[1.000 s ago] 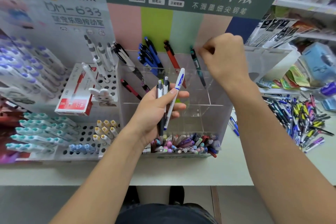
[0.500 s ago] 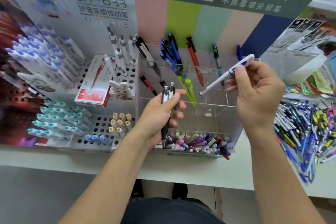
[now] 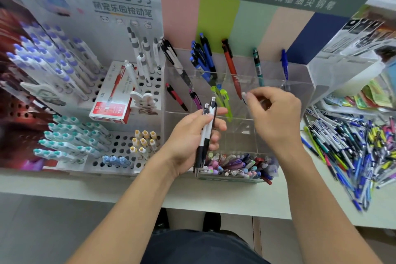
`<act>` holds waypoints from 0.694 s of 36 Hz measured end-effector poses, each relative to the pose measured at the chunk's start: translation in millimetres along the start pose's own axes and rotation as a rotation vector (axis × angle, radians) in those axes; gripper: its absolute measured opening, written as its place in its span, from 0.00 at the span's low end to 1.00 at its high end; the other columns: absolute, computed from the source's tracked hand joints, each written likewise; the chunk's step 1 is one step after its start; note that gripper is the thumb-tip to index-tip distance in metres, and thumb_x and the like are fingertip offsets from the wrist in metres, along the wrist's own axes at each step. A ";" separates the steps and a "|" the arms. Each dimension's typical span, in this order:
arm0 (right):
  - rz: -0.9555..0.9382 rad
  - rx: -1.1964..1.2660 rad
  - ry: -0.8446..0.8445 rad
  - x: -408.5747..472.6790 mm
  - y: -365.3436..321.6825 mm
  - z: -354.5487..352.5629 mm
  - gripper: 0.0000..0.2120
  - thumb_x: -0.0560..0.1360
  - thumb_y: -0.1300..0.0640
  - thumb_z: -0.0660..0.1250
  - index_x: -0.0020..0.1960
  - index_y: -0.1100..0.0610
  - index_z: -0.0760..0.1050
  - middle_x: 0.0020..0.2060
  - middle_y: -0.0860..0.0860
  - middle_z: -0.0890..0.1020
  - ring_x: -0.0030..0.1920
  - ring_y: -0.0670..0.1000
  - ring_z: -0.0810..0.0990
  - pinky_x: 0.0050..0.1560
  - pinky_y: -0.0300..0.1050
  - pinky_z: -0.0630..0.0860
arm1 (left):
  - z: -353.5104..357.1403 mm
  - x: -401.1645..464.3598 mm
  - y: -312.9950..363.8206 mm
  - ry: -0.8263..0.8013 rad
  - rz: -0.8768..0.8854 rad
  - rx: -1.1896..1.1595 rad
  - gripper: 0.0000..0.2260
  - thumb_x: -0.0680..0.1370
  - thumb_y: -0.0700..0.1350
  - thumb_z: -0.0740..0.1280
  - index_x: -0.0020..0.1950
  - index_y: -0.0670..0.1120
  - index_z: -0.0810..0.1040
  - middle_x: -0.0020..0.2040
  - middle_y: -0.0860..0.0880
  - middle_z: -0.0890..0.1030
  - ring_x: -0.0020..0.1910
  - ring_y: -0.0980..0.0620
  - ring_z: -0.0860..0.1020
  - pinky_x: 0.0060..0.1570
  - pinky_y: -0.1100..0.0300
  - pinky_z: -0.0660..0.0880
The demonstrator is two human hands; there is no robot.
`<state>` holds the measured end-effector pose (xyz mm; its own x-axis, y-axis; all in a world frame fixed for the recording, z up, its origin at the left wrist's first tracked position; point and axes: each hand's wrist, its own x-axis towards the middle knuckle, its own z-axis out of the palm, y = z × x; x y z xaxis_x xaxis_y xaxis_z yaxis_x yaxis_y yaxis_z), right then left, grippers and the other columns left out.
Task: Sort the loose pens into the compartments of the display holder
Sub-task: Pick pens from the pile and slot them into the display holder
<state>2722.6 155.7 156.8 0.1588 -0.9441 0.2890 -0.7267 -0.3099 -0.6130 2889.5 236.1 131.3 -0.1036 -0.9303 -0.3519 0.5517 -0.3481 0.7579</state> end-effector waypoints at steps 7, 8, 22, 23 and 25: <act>0.127 0.483 -0.358 -10.5 -44.8 13.5 0.02 0.77 0.59 0.74 0.45 0.55 0.86 0.33 0.54 0.84 0.29 0.43 0.77 0.33 0.34 0.74 | -3.5 -9.5 8.2 -0.011 0.061 0.237 0.11 0.86 0.45 0.59 0.63 0.43 0.77 0.44 0.44 0.83 0.34 0.52 0.77 0.33 0.58 0.77; 0.114 0.468 -0.368 -8.2 -45.1 15.7 0.03 0.76 0.60 0.74 0.45 0.56 0.86 0.33 0.53 0.84 0.30 0.42 0.77 0.34 0.35 0.74 | -5.5 -10.4 10.3 0.026 0.077 0.304 0.11 0.85 0.45 0.60 0.62 0.43 0.79 0.44 0.43 0.84 0.35 0.51 0.79 0.36 0.56 0.80; 0.050 0.605 -0.597 9.6 -79.7 26.3 0.05 0.77 0.60 0.73 0.51 0.58 0.86 0.35 0.50 0.84 0.32 0.43 0.78 0.34 0.37 0.76 | -37.1 -18.9 27.4 0.161 0.264 0.935 0.15 0.82 0.52 0.67 0.66 0.50 0.70 0.57 0.55 0.81 0.54 0.62 0.79 0.56 0.54 0.78; 0.026 0.601 -0.606 10.5 -83.1 26.8 0.05 0.77 0.60 0.73 0.52 0.58 0.86 0.35 0.50 0.85 0.33 0.43 0.79 0.35 0.37 0.76 | -37.3 -20.6 30.8 0.147 0.272 0.919 0.15 0.82 0.50 0.66 0.68 0.51 0.69 0.56 0.55 0.80 0.50 0.66 0.79 0.51 0.60 0.78; -0.033 0.567 -0.631 13.6 -89.5 27.4 0.06 0.76 0.60 0.74 0.52 0.58 0.85 0.38 0.51 0.86 0.37 0.47 0.82 0.40 0.45 0.81 | -36.4 -24.9 39.7 0.150 0.285 0.901 0.15 0.83 0.48 0.65 0.68 0.51 0.67 0.54 0.55 0.79 0.45 0.68 0.78 0.45 0.66 0.75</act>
<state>2808.1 167.5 195.5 0.6398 -0.7671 -0.0481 -0.2973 -0.1892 -0.9359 2944.0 249.6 150.2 0.0781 -0.9911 -0.1078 -0.3106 -0.1269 0.9420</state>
